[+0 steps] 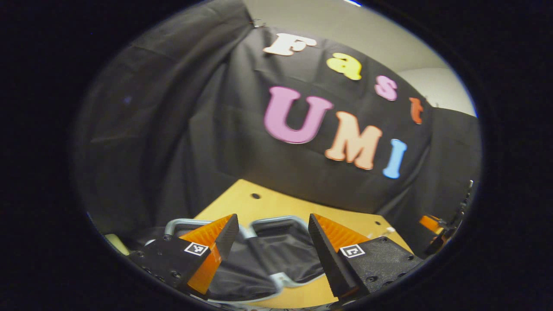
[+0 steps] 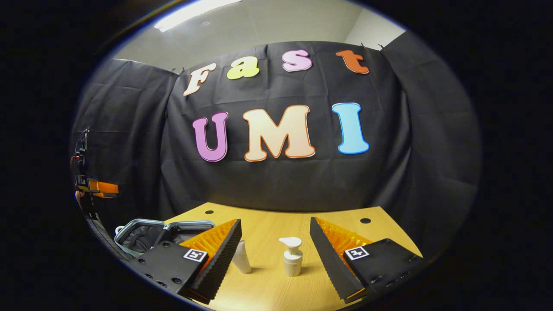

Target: First open the suitcase, pack the skin care products into it, and then close the suitcase.

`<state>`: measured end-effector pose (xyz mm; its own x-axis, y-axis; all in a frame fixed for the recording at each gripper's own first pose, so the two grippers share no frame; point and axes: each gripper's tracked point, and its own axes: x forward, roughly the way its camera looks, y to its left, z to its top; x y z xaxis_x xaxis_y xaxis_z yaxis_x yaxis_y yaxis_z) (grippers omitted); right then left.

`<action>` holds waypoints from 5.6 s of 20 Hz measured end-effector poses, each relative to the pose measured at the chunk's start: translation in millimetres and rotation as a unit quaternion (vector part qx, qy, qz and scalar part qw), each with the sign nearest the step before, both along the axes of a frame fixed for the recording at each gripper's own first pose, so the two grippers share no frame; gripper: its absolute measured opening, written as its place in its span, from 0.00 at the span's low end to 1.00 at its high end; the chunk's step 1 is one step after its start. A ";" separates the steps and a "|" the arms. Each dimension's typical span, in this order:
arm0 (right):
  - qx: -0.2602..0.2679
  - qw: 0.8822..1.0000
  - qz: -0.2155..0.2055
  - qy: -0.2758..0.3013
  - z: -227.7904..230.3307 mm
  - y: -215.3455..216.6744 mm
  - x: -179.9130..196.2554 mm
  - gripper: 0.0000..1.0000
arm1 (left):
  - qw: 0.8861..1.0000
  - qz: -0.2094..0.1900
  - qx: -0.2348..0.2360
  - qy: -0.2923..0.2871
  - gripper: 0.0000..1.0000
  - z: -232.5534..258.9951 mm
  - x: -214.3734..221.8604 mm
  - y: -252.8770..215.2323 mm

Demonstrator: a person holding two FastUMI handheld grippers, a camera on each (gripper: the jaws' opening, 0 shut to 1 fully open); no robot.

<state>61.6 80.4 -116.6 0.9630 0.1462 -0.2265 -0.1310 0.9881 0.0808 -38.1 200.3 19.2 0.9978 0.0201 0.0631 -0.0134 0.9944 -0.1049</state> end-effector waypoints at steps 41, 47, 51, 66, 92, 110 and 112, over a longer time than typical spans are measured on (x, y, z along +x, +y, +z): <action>-0.048 0.986 0.030 0.154 -228.9 -19.2 71.2 0.99 | 0.980 -0.089 0.013 0.176 0.27 -150.5 168.6 -185.3; -0.090 0.983 0.053 0.151 -236.1 -1.1 85.4 0.63 | 0.972 -0.033 -0.025 0.233 0.27 -141.2 131.8 -104.7; -0.092 0.982 0.085 0.142 -206.5 23.1 78.4 0.60 | 0.948 -0.017 -0.041 0.316 0.27 -169.7 116.4 -53.4; -0.027 0.940 0.286 0.185 -132.8 250.3 33.1 0.61 | 0.925 0.023 -0.095 0.367 0.75 -200.3 107.3 11.3; 0.063 0.967 0.236 0.072 -85.9 261.4 46.3 0.98 | 0.904 0.286 -0.316 0.025 0.96 -156.1 -112.1 284.0; 0.016 0.988 0.150 -0.029 29.3 137.0 19.5 0.98 | 0.887 0.243 -0.390 0.041 0.04 -215.9 -73.8 295.7; 0.008 0.989 0.141 -0.032 31.7 126.5 21.0 0.95 | 0.894 0.245 -0.370 0.057 0.00 -210.5 -72.0 290.4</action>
<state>82.6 206.9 -85.0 0.8955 0.4142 -0.1627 -0.4068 0.9102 0.0782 -110.1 490.7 -191.3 0.8568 0.4514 -0.2494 -0.4811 0.5257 -0.7016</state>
